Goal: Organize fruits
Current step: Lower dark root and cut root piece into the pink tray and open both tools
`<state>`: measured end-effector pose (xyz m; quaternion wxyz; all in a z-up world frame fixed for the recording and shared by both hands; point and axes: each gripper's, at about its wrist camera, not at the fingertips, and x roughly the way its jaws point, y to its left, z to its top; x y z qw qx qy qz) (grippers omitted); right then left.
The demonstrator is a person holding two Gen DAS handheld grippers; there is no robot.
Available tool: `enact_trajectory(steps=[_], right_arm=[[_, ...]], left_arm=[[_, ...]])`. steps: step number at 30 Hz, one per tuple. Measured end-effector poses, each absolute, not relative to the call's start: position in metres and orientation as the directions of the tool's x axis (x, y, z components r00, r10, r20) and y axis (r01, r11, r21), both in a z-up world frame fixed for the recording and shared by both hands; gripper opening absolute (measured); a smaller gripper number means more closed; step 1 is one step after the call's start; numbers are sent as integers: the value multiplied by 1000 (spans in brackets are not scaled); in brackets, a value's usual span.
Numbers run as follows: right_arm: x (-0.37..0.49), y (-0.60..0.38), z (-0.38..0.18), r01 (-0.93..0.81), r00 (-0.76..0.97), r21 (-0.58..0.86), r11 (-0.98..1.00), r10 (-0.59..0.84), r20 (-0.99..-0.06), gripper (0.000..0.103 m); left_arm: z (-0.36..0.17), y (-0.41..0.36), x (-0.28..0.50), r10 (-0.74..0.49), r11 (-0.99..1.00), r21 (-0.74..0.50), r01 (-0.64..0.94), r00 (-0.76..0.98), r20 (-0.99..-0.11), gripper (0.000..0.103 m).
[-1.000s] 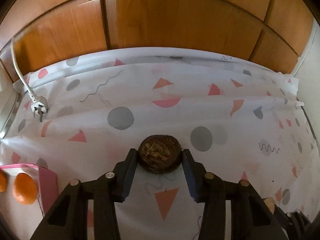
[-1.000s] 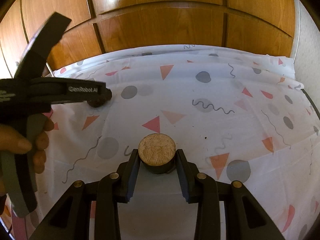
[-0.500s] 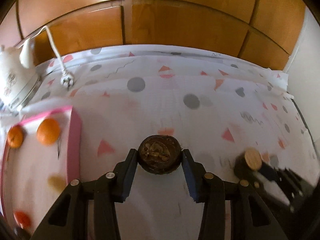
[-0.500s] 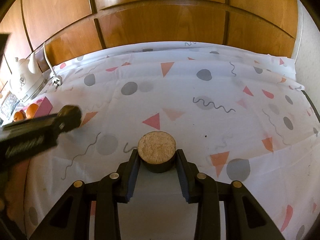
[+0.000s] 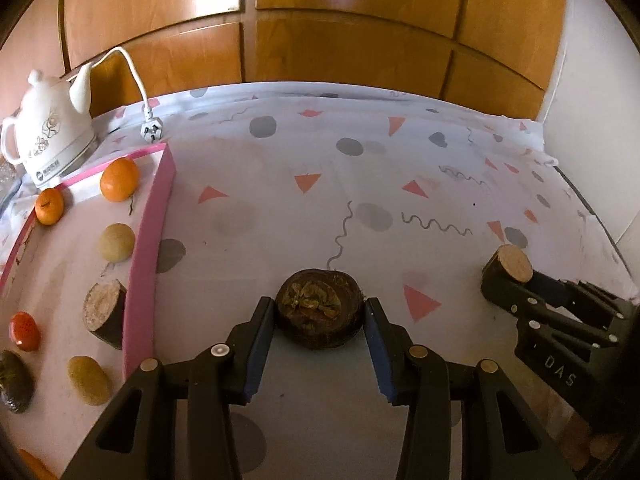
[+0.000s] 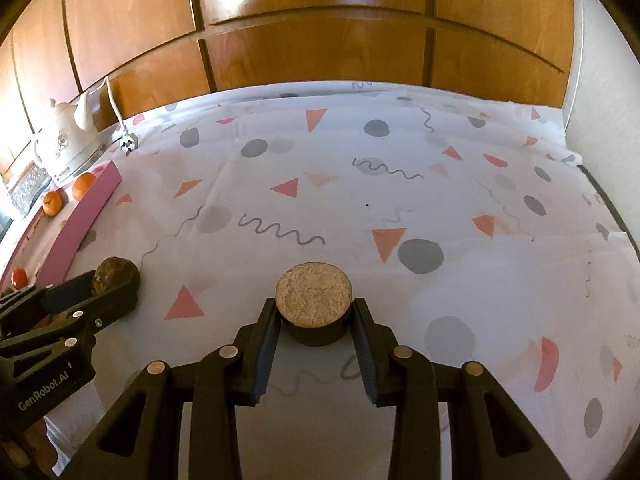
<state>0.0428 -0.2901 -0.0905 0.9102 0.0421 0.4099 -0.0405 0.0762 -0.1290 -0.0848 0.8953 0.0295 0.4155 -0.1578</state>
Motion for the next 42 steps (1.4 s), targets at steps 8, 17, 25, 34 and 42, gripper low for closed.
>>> enact_trajectory(steps=[8,17,25,34,42], right_arm=[[41,-292,-92,120,676,66,991,-33,-736,36],[41,-292,-92,120,677,64,991,-35,-735,37],[41,-291,-93,121,677,59,991,-39,-735,37],[43,-288,-94,120,676,32,992,-58,-735,36],[43,-286,-94,121,674,15,993,-71,-735,36]], left_arm=[[-88,-132,76,-244,948,-50,314,616,-749,45],[-88,-133,75,-239,948,-39,316,624,-744,45],[-89,-132,74,-241,947,-39,319,628,-740,45],[-80,-132,69,-252,946,-52,321,623,-741,45],[-39,-115,56,-262,949,-51,311,688,-677,45]])
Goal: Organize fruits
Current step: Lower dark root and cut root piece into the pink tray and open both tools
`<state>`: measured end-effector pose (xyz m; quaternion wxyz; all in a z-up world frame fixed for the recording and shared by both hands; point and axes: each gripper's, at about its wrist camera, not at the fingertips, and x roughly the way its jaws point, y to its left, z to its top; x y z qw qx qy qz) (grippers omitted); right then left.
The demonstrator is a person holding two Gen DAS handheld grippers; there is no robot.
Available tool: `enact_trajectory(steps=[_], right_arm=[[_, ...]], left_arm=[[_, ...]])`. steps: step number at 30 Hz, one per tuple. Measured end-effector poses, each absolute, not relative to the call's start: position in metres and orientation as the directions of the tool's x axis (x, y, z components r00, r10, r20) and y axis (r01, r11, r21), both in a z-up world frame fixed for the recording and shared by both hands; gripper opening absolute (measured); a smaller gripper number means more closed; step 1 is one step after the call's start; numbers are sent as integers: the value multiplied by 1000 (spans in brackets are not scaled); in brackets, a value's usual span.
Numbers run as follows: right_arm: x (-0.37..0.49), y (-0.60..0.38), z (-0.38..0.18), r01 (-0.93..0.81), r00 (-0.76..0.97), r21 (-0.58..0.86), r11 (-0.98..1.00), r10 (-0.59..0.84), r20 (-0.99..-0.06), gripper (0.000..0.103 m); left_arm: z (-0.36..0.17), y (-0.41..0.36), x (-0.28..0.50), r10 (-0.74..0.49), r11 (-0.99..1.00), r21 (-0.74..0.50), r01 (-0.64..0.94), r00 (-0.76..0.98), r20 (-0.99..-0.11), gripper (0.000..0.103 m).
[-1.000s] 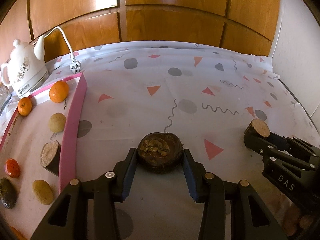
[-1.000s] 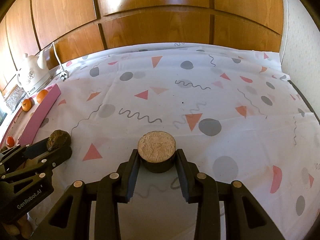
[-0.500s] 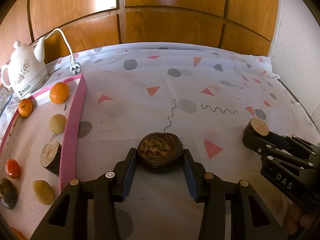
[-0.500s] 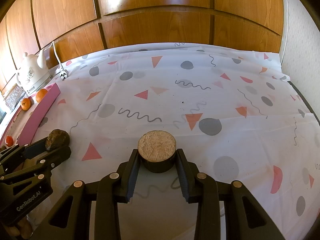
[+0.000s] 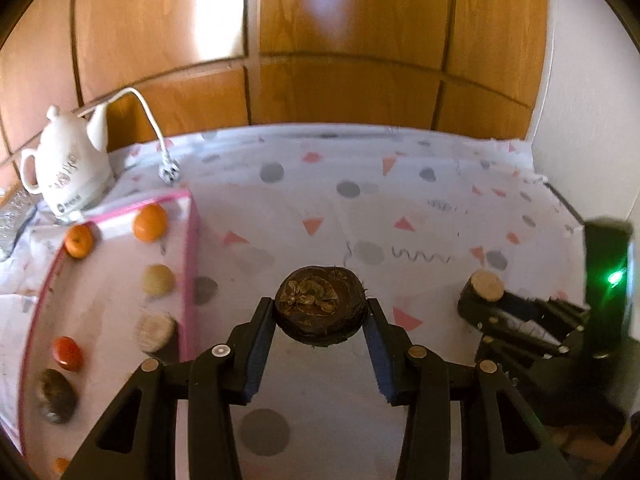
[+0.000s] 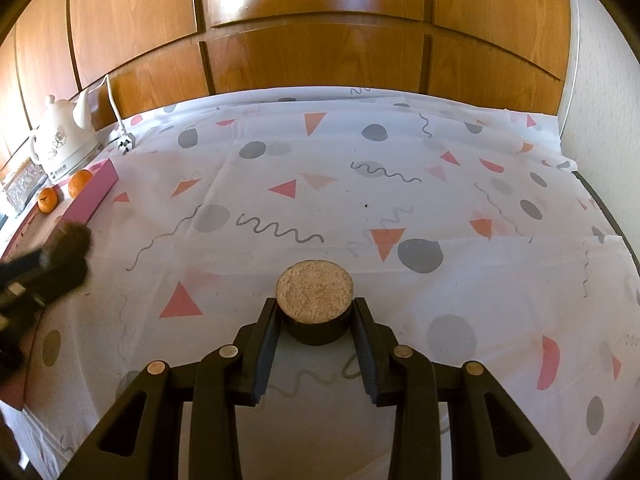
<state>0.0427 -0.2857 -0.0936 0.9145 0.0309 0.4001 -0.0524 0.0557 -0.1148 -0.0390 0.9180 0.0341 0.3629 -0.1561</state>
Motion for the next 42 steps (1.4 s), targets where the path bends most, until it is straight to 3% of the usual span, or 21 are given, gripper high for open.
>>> enact_trajectory(steps=[6,19,21,24,42], right_arm=[[43,-283,-93,121,670,-8,993,-87,-737,36],[50,-272,-88,100,647,-41,994,-96,-756,35],[52,-266,-85,81,653,-43,996,-86,-753,35],[57,-249,-74,31,667,-24,999,-39,-744,35],[87,-80,-27,-428,606,108,897,373,-702,36]], left_arm=[[-18,-82,57,-227,967,-61,249,720,-656,45],[-21,28,92,4,998,-38,-41,736,-677,46],[-22,38,91,25,997,-39,-70,738,-675,50],[-17,46,85,36,995,-44,-86,750,-660,58],[4,90,40,99,973,-103,-204,782,-616,72]])
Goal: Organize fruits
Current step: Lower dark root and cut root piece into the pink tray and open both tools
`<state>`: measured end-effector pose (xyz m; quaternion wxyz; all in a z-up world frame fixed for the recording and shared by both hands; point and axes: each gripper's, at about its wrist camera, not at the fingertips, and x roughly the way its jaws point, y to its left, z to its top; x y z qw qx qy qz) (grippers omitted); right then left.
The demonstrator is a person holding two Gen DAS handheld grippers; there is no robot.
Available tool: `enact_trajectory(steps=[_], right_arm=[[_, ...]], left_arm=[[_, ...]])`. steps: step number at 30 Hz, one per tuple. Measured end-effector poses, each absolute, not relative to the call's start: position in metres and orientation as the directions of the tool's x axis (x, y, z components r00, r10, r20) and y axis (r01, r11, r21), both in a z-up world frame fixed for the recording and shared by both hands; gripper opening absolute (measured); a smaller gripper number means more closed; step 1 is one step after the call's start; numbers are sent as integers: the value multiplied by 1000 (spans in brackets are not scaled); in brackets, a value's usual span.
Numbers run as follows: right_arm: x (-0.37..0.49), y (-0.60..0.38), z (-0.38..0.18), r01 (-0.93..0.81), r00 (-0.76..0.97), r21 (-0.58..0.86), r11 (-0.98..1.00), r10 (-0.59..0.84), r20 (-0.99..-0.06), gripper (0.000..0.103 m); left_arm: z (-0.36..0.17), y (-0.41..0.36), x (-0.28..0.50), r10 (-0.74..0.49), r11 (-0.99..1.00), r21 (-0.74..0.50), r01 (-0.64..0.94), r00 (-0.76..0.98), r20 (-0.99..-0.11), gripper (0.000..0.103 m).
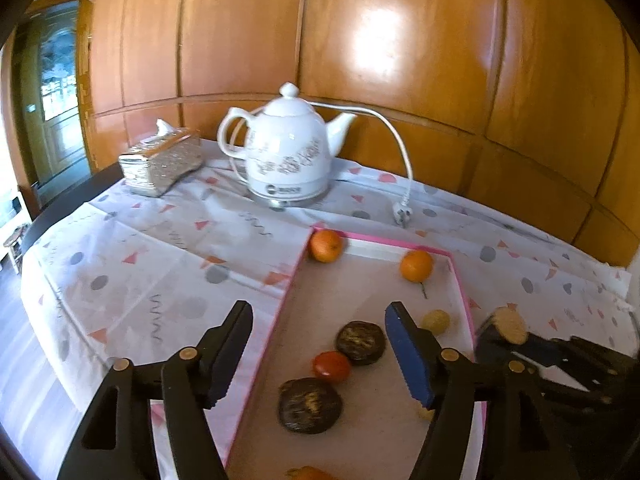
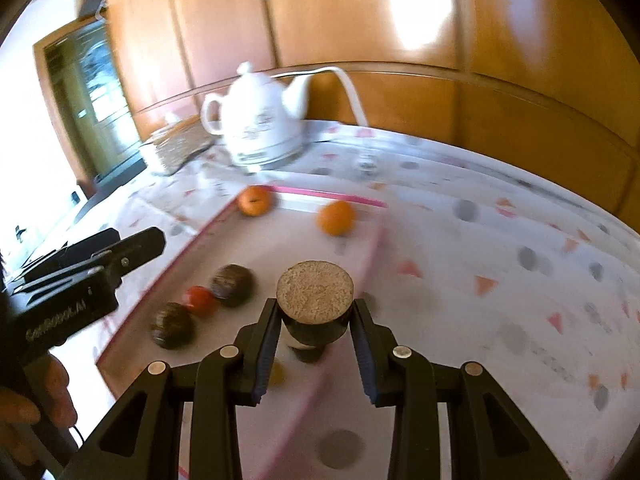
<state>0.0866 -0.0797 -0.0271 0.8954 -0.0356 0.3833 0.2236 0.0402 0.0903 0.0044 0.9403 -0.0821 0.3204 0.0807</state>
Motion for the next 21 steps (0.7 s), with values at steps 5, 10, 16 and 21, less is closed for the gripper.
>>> enact_trajectory(steps=[5,10,16,21], right_arm=[[87,-53,-28,-476,580,96,874,394,-713,36],[91,-39,-33,-490,561,94,867,395,-727,36],[101,-26,-39,-488,548,92,868,387,-742,36],[102,-20,-43,-490,536,96,866,387,-750,36]], left_arm=[[10,104,31,122,965,-115,-238,788,-604,73],[11,113,25,132,957,-130,-260,787,-602,77],[10,118,24,136,952,-139,-273,782,-608,79],[7,122,24,140,948,-142,-284,774,-617,80]])
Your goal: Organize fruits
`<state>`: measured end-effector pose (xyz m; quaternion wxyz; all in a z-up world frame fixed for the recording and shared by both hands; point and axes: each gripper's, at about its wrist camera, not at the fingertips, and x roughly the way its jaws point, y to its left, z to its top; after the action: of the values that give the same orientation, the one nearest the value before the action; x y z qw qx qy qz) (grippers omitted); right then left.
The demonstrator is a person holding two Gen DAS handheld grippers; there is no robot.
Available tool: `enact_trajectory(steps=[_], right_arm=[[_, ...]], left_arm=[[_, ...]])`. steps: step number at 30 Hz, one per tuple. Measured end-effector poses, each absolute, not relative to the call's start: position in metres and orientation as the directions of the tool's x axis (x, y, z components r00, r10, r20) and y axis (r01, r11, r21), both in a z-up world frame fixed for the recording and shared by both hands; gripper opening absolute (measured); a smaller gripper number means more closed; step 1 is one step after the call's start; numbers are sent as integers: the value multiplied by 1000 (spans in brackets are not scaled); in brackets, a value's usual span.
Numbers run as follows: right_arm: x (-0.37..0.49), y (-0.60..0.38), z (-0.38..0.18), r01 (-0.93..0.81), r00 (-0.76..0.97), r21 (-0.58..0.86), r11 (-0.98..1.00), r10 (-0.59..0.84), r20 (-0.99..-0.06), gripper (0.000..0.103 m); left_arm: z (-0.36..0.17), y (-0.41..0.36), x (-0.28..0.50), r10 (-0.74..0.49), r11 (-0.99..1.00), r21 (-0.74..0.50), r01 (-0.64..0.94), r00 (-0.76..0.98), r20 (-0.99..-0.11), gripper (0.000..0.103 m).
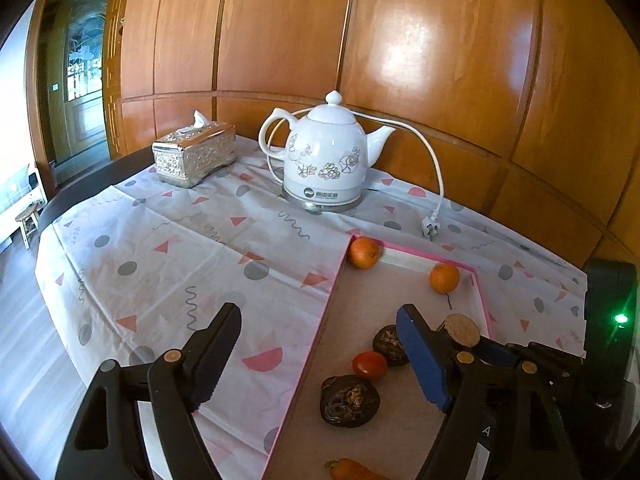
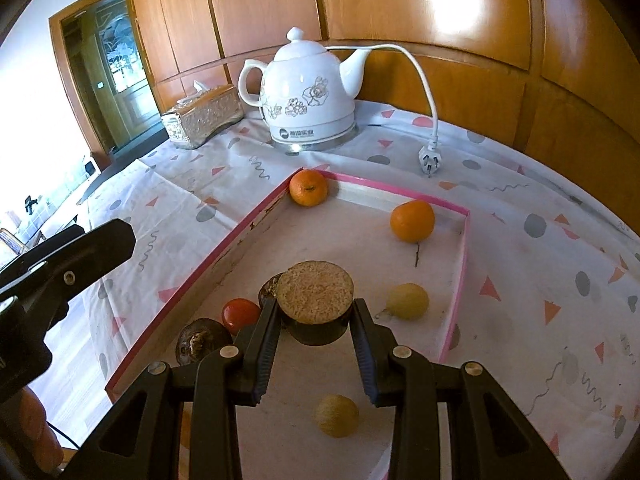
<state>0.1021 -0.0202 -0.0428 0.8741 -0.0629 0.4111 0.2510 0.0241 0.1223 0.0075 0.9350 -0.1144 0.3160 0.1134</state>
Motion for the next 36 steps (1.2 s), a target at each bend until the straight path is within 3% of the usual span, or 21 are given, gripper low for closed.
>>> enact_trajectory(steps=[5,8,13,16,26,36], right_arm=[[107,-16,-51,-494,506,116,862,393,-768,38],[110,-14,-56,-487,503,122,865,392,-770,47],[103,-20,-50,-470,529,121,874,389,-754,47],[94,-26,-42,-450,564,108,886,376,-736,47],[53,-51,-24,-348,683,30,937,275,-676,48],[35,-65,-26,-314,698,24,949,248,-672,48]], left_arm=[[5,126,25,144,945,-144,-295,768,-624,84],[4,126,25,150,943,-142,-300,766,-625,88],[5,124,21,157,944,-135,-301,768,-620,94],[8,121,18,168,946,-120,-301,772,-613,102],[14,106,-1,154,957,-113,-269,794,-588,103],[17,90,-11,170,961,-81,-263,800,-575,103]])
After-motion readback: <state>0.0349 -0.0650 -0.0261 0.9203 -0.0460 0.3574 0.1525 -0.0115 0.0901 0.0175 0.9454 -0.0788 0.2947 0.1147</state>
